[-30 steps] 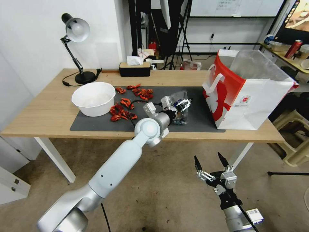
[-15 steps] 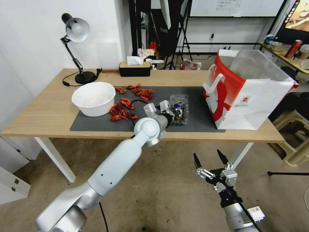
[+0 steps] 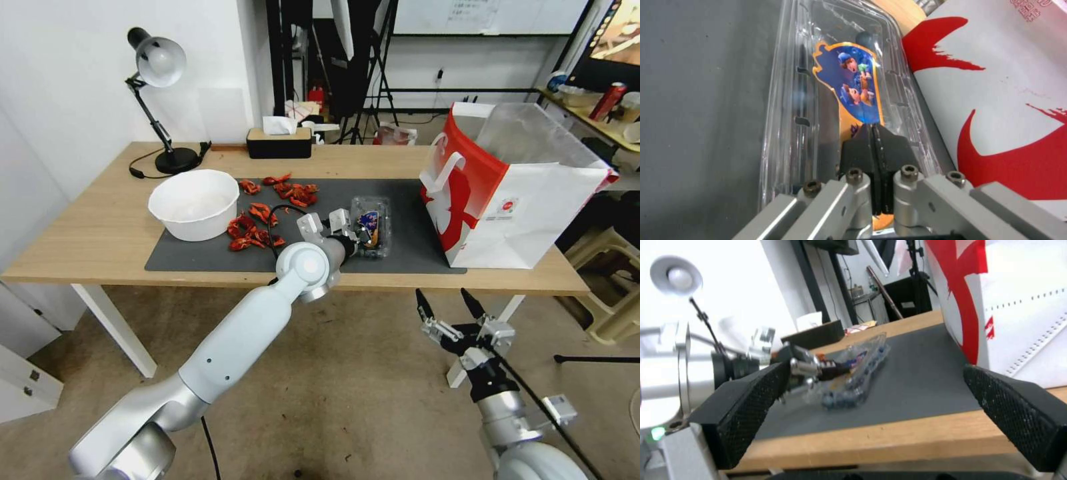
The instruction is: Close the takeout container lid, then place the container into the takeout bag.
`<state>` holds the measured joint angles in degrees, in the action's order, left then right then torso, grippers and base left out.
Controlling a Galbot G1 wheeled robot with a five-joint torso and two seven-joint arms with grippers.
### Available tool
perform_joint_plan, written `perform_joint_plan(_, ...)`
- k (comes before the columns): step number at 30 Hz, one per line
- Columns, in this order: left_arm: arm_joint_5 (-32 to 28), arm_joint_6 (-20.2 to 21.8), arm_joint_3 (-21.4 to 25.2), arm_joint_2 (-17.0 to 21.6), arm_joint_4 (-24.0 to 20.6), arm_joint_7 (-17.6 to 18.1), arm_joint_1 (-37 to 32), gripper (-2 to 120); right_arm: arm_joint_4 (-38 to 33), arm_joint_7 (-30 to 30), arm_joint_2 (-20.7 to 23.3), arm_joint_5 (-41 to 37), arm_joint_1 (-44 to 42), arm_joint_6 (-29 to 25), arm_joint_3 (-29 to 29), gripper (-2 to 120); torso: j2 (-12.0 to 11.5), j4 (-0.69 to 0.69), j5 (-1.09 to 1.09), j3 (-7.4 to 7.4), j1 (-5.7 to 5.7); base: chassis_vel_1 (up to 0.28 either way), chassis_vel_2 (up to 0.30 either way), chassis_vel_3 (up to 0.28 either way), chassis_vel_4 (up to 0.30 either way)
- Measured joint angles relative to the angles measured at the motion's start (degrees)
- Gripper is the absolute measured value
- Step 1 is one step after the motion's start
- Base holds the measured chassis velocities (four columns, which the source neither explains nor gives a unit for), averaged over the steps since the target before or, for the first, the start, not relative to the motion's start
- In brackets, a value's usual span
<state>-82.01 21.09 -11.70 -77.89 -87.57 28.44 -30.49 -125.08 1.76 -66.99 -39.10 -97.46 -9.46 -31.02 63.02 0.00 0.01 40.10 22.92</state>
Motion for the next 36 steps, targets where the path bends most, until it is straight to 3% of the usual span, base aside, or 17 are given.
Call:
perform_joint_plan(15,0.6,0.3,-0.2,0.2,0.3,0.6,0.0,0,0.0,-10.0,3.5,-28.0,14.0,9.4,1.9,100,0.0,0.01,-0.01,0.0,0.0,0.0,0.0,0.0,0.0)
perform_joint_plan(23,0.6,0.3,0.1,0.6,0.0,0.9,-0.2,0,4.2,-16.0,4.5,-36.0,22.7,11.5,6.2,100,0.0,0.0,-0.01,0.0,0.0,0.0,0.0,0.0,0.0)
perform_joint_plan(28,0.6,0.3,0.1,0.5,-0.1,1.2,-0.3,0,5.8,-18.3,4.6,-36.8,26.2,11.8,7.6,100,0.0,0.01,-0.01,0.0,0.0,0.0,0.0,0.0,0.0)
perform_joint_plan(31,0.5,0.2,0.2,0.4,-0.1,1.3,-0.4,0,7.9,-23.4,4.6,-38.2,31.1,13.9,9.6,100,0.0,0.01,-0.01,0.01,0.0,0.0,0.0,0.0,0.0)
perform_joint_plan(36,0.5,0.1,0.3,0.5,-0.2,1.3,-0.5,0,9.8,-26.7,4.5,-41.2,34.7,16.6,10.3,100,0.0,0.0,-0.01,0.01,0.0,0.0,0.0,0.0,0.0)
